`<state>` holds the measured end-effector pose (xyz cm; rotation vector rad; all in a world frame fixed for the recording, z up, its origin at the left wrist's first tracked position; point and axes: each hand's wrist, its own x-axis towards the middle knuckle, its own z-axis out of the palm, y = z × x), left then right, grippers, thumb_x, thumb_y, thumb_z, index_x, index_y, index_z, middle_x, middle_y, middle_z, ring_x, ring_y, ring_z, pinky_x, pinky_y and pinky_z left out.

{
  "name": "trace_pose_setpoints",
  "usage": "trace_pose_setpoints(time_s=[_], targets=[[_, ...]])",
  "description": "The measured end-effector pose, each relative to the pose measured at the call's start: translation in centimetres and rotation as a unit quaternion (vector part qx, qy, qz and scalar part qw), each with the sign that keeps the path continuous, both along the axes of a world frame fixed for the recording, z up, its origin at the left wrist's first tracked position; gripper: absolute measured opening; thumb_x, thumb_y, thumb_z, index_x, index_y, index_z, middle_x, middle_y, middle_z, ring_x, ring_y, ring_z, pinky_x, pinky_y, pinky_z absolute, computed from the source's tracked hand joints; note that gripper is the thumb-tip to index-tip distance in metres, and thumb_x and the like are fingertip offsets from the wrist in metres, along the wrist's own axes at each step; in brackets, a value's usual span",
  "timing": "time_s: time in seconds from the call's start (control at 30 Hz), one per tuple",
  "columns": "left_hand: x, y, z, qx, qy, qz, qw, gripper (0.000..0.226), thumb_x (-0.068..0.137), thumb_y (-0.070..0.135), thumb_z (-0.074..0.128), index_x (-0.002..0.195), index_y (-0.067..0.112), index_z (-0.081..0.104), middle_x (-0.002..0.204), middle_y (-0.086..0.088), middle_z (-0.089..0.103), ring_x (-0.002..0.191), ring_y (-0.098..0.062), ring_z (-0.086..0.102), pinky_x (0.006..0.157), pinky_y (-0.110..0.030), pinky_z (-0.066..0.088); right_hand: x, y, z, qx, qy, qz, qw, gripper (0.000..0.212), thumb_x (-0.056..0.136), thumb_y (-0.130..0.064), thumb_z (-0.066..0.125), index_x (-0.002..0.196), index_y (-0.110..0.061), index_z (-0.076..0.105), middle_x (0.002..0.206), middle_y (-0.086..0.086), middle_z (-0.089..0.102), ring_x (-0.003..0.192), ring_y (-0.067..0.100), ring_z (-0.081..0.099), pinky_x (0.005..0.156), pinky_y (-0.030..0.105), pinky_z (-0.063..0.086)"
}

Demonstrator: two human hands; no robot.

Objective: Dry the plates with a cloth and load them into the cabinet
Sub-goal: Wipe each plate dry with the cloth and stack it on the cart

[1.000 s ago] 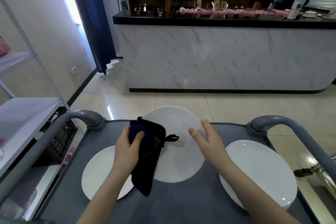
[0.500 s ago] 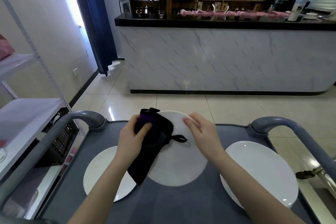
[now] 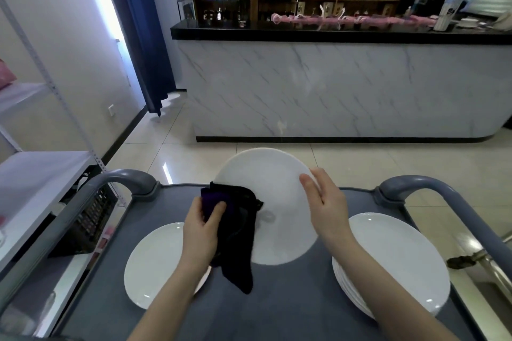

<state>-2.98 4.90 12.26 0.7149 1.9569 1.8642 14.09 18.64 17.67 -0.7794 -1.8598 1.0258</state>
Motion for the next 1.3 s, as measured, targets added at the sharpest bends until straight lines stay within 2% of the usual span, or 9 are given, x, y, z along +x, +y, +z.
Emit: trace_pose_setpoints(time_s=[0.13,0.23,0.43,0.6,0.73,1.03,1.1,1.17,1.3], targets=[[-2.1,0.3,3.4,-0.090,0.199,-0.148,0.965,0.024,0.090,0.016,0.067,0.098,0.037,0.056,0.088,0.020,0.067,0.083,0.001,0.062,0.069,-0.011,0.045,0.0,1.5,1.5,0.052,-0.156,0.147,0.975,0.012,0.098,-0.043,0.049,0.088,-0.044,0.056,0.081,-0.012,0.062,0.076,0.004,0.057,0.069,0.014,0.040],[-1.6,1.1,4.3,-0.101,0.235,-0.193,0.947,0.024,0.090,0.019,0.067,0.098,0.038,0.055,0.087,0.022,0.065,0.084,-0.001,0.061,0.069,-0.013,0.045,-0.7,1.3,1.3,0.062,-0.188,0.189,0.962,0.020,0.101,-0.036,0.053,0.085,-0.047,0.057,0.078,-0.021,0.062,0.077,-0.003,0.056,0.070,0.014,0.041],[-1.1,1.4,3.1,-0.075,0.157,-0.066,0.983,0.015,0.094,0.024,0.062,0.098,0.038,0.056,0.086,0.023,0.067,0.085,0.003,0.061,0.069,-0.009,0.043,0.1,0.5,-0.3,0.003,-0.047,0.080,0.996,0.022,0.101,-0.025,0.055,0.080,-0.026,0.062,0.069,-0.010,0.057,0.067,0.004,0.050,0.063,0.019,0.038],[1.6,0.9,-0.6,-0.012,-0.085,0.025,0.996,0.006,0.096,0.024,0.060,0.101,0.023,0.062,0.097,0.000,0.070,0.096,-0.022,0.066,0.085,-0.038,0.052,-0.7,-1.7,-1.2,-0.109,0.091,-0.103,0.984,0.036,0.103,-0.028,0.050,0.067,-0.023,0.045,0.059,-0.013,0.041,0.058,0.007,0.035,0.054,0.019,0.032],[1.8,0.3,-1.4,-0.001,-0.111,0.045,0.993,0.006,0.097,0.021,0.060,0.099,0.023,0.064,0.096,0.000,0.072,0.094,-0.022,0.067,0.080,-0.035,0.054,-0.1,-1.8,-2.4,-0.107,0.050,-0.072,0.990,0.026,0.104,-0.029,0.047,0.080,-0.020,0.048,0.063,-0.008,0.049,0.059,0.007,0.042,0.054,0.018,0.036],[-1.9,-0.9,3.0,-0.076,0.191,-0.086,0.975,0.016,0.094,0.019,0.062,0.098,0.033,0.058,0.085,0.020,0.067,0.084,-0.002,0.063,0.071,-0.018,0.047,-0.7,2.0,1.4,0.014,-0.176,0.165,0.970,0.011,0.086,-0.060,0.053,0.091,-0.051,0.057,0.085,-0.029,0.064,0.080,-0.010,0.059,0.066,0.006,0.043],[-2.0,-0.6,3.9,-0.119,0.242,-0.124,0.955,0.013,0.092,0.030,0.061,0.100,0.038,0.054,0.085,0.016,0.067,0.084,-0.008,0.063,0.073,-0.027,0.049,-1.6,1.6,1.4,0.059,-0.226,0.211,0.949,0.012,0.095,-0.053,0.048,0.084,-0.055,0.052,0.078,-0.028,0.060,0.075,-0.009,0.055,0.064,0.010,0.042],[-2.1,-0.3,4.3,-0.139,0.252,-0.139,0.948,0.012,0.090,0.036,0.060,0.101,0.038,0.053,0.085,0.013,0.067,0.085,-0.013,0.063,0.075,-0.035,0.050,-2.0,1.0,0.5,0.069,-0.217,0.209,0.951,0.019,0.101,-0.045,0.046,0.082,-0.047,0.050,0.072,-0.017,0.059,0.069,0.000,0.053,0.063,0.018,0.042],[-2.1,-0.1,4.1,-0.098,0.220,-0.131,0.962,0.016,0.093,0.023,0.063,0.097,0.037,0.056,0.082,0.020,0.066,0.082,0.001,0.061,0.067,-0.012,0.045,-1.7,-0.1,-1.1,0.056,-0.147,0.148,0.976,0.022,0.101,-0.044,0.048,0.081,-0.035,0.053,0.064,-0.005,0.056,0.062,0.010,0.051,0.060,0.027,0.041]])
